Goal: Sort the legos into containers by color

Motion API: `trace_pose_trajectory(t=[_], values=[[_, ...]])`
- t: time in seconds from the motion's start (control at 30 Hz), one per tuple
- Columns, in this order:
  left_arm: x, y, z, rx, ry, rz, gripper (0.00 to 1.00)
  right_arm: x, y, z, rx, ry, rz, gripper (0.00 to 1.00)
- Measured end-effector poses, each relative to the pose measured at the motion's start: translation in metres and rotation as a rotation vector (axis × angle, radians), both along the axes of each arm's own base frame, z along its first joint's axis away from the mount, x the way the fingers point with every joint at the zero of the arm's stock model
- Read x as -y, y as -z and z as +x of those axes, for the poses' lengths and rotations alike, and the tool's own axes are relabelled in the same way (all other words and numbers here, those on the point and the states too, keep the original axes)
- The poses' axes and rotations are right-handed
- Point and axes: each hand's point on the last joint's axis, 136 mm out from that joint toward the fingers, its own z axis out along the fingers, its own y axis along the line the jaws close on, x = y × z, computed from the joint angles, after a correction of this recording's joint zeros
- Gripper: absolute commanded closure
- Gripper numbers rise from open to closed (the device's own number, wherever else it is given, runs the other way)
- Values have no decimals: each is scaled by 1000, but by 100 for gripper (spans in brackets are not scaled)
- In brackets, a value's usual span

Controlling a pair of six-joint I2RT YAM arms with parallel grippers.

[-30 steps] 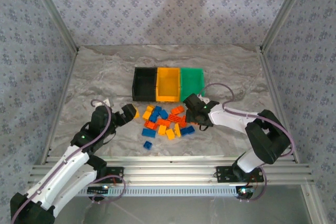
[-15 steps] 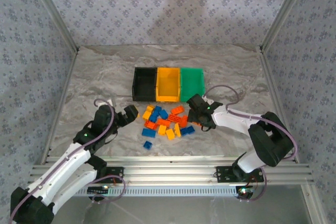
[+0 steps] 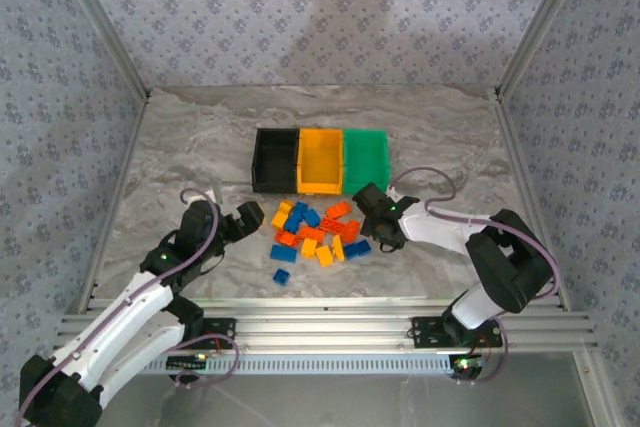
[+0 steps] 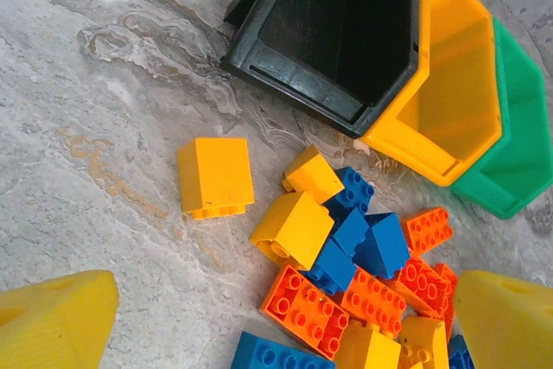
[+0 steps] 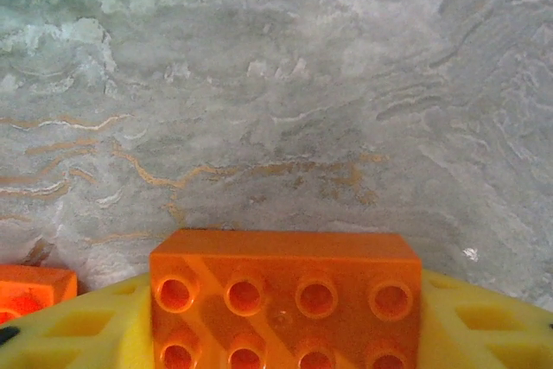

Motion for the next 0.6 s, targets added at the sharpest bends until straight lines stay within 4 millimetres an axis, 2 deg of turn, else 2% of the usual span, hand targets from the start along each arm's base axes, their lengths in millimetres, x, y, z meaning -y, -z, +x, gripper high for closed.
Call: trace_pose_trajectory(t=[0.17,0.27,0.37,0.43,0.5,0.6], values=[[2,3,-4,-22,19,23,1,0,-13,3,23,-29,21,47],[4,0,-6,-16,27,26,1,-4,-41,12,79,-65,48,47],[4,-5,-7,2,28,14,1,-13,-79,35,163,-96,89,47],[2,-9,-7,17,18,7,0,-19,-107,58,225,-106,111,46],[-2,-6,-8,4,3,24,1,-20,-125,80,263,-105,118,46],[-10,3,-14,-42,-10,67,0,-18,-133,113,280,-94,99,45]])
